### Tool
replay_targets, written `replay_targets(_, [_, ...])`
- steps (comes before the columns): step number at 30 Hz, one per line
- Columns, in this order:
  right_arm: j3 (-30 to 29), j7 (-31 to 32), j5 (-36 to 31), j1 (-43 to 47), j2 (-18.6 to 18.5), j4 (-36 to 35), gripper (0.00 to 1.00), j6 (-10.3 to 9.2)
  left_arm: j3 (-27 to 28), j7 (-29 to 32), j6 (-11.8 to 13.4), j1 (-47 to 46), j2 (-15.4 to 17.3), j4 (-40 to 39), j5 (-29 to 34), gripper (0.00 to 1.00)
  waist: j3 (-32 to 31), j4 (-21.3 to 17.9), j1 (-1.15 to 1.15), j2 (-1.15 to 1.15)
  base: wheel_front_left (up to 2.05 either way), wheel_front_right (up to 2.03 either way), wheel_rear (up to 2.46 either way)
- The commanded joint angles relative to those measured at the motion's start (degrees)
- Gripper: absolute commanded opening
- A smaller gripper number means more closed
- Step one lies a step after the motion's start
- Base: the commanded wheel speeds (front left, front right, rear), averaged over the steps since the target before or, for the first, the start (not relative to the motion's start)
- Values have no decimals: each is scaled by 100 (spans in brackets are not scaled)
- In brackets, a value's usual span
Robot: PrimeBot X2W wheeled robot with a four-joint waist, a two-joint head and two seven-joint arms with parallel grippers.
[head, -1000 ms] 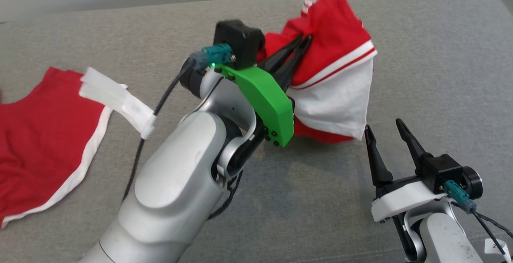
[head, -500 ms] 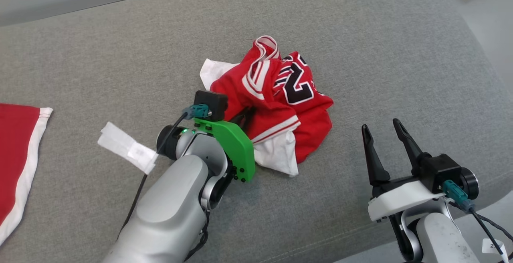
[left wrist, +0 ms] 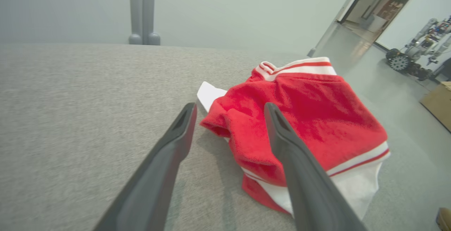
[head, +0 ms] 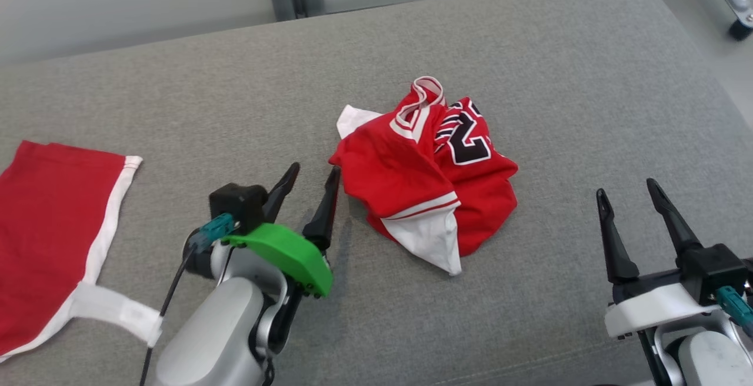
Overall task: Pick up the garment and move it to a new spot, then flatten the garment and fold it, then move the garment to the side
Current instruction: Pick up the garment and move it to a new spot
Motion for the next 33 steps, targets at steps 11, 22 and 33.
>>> replay_targets(11, [-242, -19, 60, 527, -423, -36, 100, -6, 228, -532, 448, 1413, 1005, -969, 497, 100, -1023, 985, 0, 0, 0, 0, 0])
replay_targets(22, [-310, -19, 153, 665, -309, 450, 100, -6, 1214, -607, 345, 2550, 1323, -1746, 1185, 100, -1026, 885, 0, 0, 0, 0, 0])
replay_targets(33, [-321, -18, 191, 642, -157, 698, 100, -6, 2360, -606, -456, 3344, 764, -1721, 1732, 100, -951, 852, 0, 0, 0, 0, 0])
